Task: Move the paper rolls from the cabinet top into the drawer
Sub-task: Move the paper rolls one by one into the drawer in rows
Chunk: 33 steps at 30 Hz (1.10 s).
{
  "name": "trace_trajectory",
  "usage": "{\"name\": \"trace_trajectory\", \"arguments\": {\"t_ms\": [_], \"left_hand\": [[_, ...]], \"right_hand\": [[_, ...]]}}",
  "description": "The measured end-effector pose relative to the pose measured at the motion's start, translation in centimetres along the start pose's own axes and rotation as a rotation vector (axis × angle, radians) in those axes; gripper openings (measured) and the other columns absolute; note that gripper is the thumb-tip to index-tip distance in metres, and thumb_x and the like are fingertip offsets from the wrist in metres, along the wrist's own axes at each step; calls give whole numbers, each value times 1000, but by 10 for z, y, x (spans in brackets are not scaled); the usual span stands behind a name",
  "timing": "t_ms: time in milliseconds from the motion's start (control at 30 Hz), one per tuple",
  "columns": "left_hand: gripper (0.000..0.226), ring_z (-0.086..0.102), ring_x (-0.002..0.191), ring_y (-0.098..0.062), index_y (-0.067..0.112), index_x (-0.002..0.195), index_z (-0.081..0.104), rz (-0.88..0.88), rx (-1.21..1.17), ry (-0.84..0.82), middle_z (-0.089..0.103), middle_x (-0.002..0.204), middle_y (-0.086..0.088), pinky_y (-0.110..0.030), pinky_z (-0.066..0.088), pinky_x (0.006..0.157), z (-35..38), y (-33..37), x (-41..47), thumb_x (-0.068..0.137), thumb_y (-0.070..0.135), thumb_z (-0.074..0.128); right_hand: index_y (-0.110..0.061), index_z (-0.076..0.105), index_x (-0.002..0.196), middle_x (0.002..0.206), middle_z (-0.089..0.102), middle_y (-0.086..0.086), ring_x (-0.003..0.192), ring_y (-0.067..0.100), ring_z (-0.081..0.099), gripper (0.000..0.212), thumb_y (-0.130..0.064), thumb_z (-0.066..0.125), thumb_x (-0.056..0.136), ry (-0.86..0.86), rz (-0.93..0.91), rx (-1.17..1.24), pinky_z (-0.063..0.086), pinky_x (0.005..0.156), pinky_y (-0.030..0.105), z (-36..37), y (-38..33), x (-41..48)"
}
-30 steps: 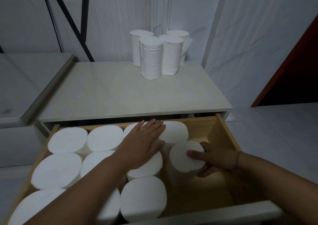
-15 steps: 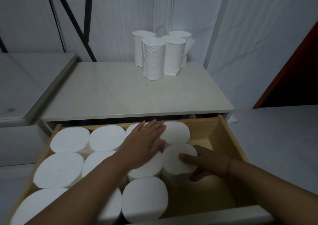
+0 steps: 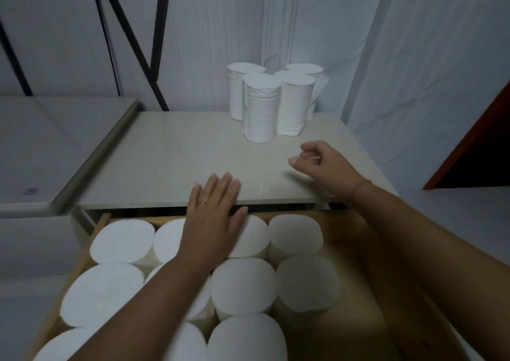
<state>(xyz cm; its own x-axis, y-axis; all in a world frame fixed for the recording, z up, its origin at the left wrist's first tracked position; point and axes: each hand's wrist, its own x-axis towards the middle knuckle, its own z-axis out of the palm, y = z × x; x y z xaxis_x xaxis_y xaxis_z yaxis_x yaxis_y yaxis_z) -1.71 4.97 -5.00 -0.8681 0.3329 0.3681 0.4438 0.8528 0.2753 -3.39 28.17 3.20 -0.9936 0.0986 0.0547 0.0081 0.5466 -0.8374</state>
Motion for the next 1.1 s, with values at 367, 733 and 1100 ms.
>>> {"name": "trace_trajectory", "arguments": {"t_ms": [367,733,1100], "left_hand": [[65,12,145,-15,27,147,25,-113,35,-21,23,156,5,-37,-3,116,3,-15,6,91,58,12],[70,15,145,-18,23,146,29,-97,18,-9,26,155,2,-36,-1,116,1,-14,6,89,57,6],[64,23,143,-20,21,144,36,-89,24,0,33,152,0,-36,1,115,-1,-13,6,92,54,15]], "right_hand": [[-7,31,136,139,42,9,126,21,43,77,-31,75,76,227,-96,132,34,108,30,54,-18,126],[-12,20,143,144,36,10,128,20,42,97,-36,79,70,189,-98,202,36,109,35,73,-15,148],[-12,16,141,142,34,2,125,13,38,103,-21,84,64,263,-194,211,30,101,19,79,-37,157]]}}
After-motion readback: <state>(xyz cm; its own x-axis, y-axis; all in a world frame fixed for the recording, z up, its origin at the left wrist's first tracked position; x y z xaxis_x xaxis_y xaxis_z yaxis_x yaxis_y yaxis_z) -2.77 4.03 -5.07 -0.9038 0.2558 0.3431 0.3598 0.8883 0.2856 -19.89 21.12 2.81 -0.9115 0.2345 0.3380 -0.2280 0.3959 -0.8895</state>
